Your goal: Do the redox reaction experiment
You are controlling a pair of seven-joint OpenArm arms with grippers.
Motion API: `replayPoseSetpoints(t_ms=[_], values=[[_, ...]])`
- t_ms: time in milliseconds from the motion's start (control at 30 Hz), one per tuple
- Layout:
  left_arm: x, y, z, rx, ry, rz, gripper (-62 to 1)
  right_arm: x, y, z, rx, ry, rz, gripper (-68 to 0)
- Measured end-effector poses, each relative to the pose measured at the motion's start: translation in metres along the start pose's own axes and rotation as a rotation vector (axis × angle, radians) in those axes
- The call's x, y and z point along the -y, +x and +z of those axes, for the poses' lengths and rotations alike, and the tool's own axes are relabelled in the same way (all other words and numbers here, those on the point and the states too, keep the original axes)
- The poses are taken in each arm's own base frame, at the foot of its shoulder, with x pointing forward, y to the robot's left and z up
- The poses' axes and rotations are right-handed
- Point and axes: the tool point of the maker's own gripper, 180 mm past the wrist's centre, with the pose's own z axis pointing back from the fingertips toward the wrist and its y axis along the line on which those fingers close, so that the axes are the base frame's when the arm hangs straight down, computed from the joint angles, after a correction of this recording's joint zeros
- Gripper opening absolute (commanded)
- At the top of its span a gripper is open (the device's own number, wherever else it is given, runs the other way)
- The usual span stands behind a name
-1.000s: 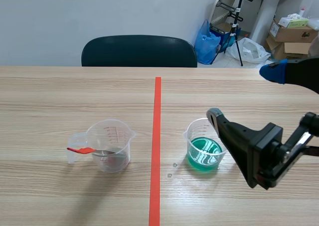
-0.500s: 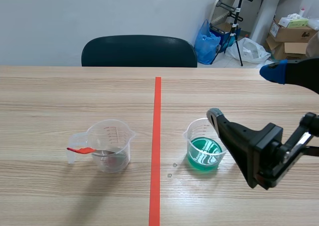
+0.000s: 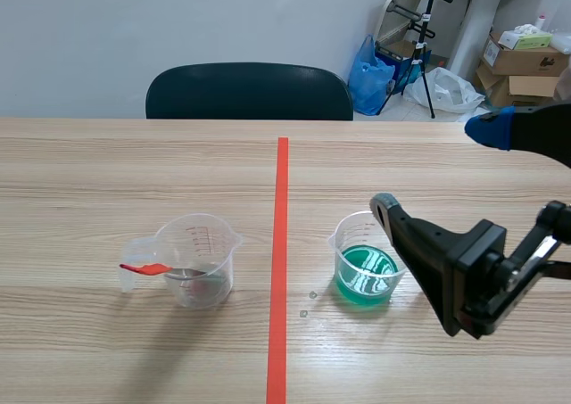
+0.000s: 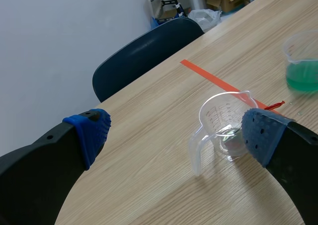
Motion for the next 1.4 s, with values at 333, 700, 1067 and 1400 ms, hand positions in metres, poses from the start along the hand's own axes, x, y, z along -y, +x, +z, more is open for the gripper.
replayPoseSetpoints(t_ms=[333,700,1067,1400], values=[[0.0,0.0,0.0,0.0,0.0,0.0,-4.6,0.0,0.0,0.0,0.0,0.0,0.0,0.4],[0.0,0.0,0.0,0.0,0.0,0.0,-4.6,-0.0016,0.0,0.0,0.0,0.009,0.0,0.4],[0.0,0.0,0.0,0.0,0.0,0.0,-4.6,-0.0047,0.0,0.0,0.0,0.026,-0.001,0.4],[0.0,0.0,0.0,0.0,0.0,0.0,-4.6,-0.0048,0.0,0.0,0.0,0.026,-0.002,0.4]])
